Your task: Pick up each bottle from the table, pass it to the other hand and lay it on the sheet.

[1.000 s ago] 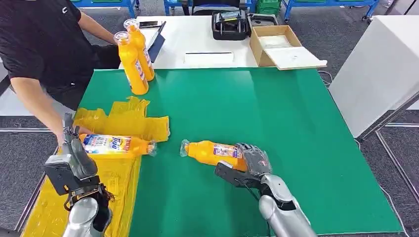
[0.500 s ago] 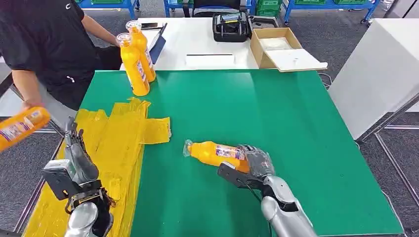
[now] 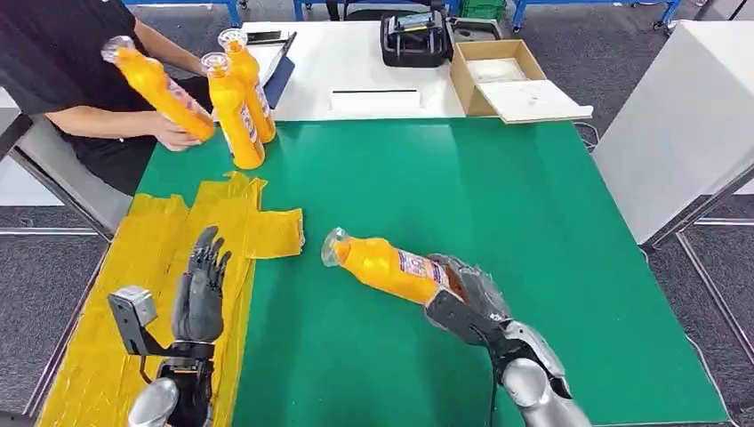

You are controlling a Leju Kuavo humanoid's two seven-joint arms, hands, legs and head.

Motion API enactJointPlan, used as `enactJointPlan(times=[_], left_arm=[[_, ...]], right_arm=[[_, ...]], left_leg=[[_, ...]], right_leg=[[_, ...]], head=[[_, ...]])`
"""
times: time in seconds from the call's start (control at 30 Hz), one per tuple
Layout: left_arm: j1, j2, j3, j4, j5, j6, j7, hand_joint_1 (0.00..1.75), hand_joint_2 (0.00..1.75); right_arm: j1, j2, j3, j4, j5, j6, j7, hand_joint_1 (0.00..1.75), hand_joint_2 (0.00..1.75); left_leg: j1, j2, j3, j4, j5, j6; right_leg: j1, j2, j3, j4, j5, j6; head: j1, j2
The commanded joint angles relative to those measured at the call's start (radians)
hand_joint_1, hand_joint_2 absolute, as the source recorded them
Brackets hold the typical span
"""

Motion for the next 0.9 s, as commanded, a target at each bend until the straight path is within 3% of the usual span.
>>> enactJointPlan(times=[0.03,0.17,0.37,0.5,0.67,0.9], left_arm=[[-0.098,-0.021,-0.095,0.117,0.036,-0.052,0.023,0.00,1.75],[-0.140,-0.034,-0.166,0.134,0.050,-0.055,0.022,0.00,1.75],[-0.134,-0.047,-0.216,0.102,0.039,-0.016,0.008,0.00,1.75],[-0.138,-0.053,-0.224,0.096,0.029,0.002,0.014,0.00,1.75],[-0.158,-0.068,-0.262,0.090,0.024,0.055,0.017,0.00,1.75],[-0.161,-0.066,-0.262,0.092,0.025,0.061,0.016,0.00,1.75]], right_arm=[[-0.210,0.077,0.135,0.056,-0.061,-0.007,0.011,1.75,1.75],[-0.273,0.122,0.165,0.123,-0.094,-0.055,0.027,1.75,1.75],[-0.184,0.119,0.172,0.062,-0.089,-0.104,0.027,1.75,1.75],[-0.183,0.125,0.174,0.062,-0.085,-0.108,0.029,1.75,1.75],[-0.271,0.190,0.176,0.182,-0.098,-0.097,0.037,1.75,1.75],[-0.271,0.190,0.179,0.185,-0.100,-0.098,0.038,1.75,1.75]], left_leg=[[0.000,0.004,-0.002,0.001,0.000,-0.004],[0.002,0.006,-0.006,0.001,0.002,-0.005],[0.003,0.002,-0.006,0.000,0.003,-0.007],[0.003,0.002,-0.007,0.000,0.003,-0.007],[0.002,0.005,-0.010,0.001,0.004,-0.008],[0.003,0.004,-0.009,0.000,0.003,-0.009]], right_leg=[[0.000,0.002,-0.003,0.002,0.000,-0.001],[0.000,0.003,-0.007,0.002,0.003,-0.004],[0.001,-0.001,-0.006,0.000,0.002,-0.005],[0.001,-0.002,-0.007,0.001,0.002,-0.004],[0.001,0.001,-0.011,0.002,0.002,-0.005],[0.001,0.000,-0.010,0.002,0.002,-0.005]], head=[[0.000,0.000],[0.000,0.000],[0.000,0.000],[0.000,0.000],[0.000,0.000],[0.000,0.000]])
